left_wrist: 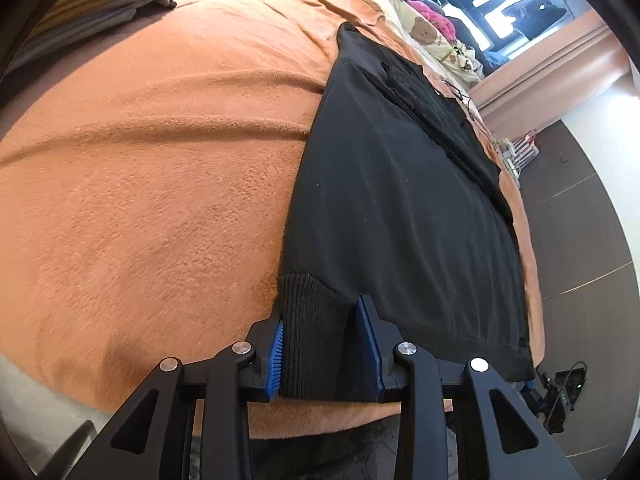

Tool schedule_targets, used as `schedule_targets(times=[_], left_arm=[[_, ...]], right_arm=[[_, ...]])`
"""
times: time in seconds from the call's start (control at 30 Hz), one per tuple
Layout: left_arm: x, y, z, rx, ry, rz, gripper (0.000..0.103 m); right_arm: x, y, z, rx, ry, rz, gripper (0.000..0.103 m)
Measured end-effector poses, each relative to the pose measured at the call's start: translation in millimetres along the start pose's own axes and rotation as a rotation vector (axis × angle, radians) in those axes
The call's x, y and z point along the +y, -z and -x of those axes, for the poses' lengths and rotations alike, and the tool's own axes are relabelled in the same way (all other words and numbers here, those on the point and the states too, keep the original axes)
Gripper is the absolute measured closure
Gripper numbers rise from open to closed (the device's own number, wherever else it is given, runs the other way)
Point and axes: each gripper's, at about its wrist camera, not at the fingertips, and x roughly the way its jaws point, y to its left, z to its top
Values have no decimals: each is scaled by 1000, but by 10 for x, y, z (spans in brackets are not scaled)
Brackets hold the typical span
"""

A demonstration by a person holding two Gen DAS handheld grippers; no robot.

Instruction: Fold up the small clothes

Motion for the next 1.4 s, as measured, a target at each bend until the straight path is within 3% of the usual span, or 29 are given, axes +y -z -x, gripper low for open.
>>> schedule_targets(times=[0.17,0.43,0.53,0.93,1.07,1.2,1.37,1.4], left_arm=[[18,-75,-50,1,12,10,68],[13,-91,-53,4,8,8,69],[46,1,-12,11,40,20,69],[82,13,-88,-1,69,26,85],[63,25,-70,-5,73,27,96],[25,65,7,-19,88,23,99],[-6,44,134,-50,89,34,99],[-32,38,158,-57,95,34,99]], right_arm=[[16,14,-138,25,87,28,57],[51,-51,-9,-44,193,26,62],[41,13,50,-46,211,17,63],[63,-117,-65,-42,200,-6,63],[44,-81,-41,-27,168,-41,72],[-3,23,-13,-8,106,-72,75],[-56,22,43,-10,92,-84,98],[-31,8,69,-22,85,-80,98]])
